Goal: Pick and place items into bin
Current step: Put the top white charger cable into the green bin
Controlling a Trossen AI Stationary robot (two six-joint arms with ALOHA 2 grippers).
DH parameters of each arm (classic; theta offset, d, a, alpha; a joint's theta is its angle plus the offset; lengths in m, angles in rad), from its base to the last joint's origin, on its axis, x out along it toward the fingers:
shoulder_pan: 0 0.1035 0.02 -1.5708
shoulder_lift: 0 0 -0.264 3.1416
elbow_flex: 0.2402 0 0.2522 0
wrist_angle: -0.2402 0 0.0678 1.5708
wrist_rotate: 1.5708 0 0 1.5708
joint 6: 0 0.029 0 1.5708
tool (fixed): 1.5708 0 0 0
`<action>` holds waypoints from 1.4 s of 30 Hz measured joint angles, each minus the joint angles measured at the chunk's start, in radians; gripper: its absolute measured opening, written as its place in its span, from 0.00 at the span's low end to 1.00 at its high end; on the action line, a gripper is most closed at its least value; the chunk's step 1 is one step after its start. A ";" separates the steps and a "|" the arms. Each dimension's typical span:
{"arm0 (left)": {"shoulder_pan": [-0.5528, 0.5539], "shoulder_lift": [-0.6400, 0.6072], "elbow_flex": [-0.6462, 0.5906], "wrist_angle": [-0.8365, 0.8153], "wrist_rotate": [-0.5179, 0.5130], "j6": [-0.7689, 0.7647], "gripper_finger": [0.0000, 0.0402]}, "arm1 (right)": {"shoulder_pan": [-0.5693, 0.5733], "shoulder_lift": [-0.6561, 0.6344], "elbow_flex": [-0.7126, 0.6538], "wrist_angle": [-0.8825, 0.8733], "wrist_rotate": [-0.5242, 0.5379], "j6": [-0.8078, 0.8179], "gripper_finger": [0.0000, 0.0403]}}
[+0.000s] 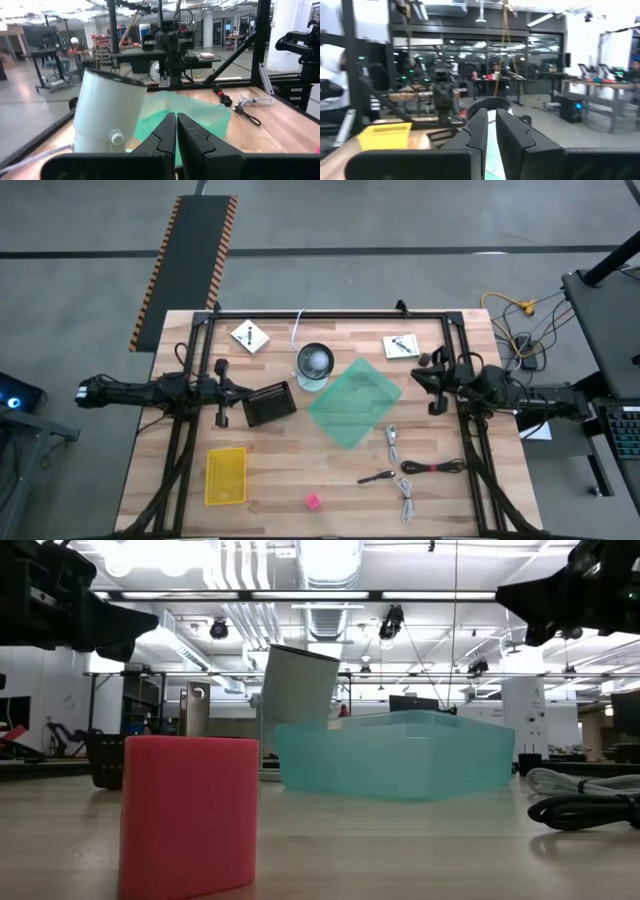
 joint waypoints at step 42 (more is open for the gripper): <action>0.002 0.266 0.048 0.393 -0.090 -0.022 0.45 | 0.001 0.570 0.521 -0.276 0.134 0.073 0.51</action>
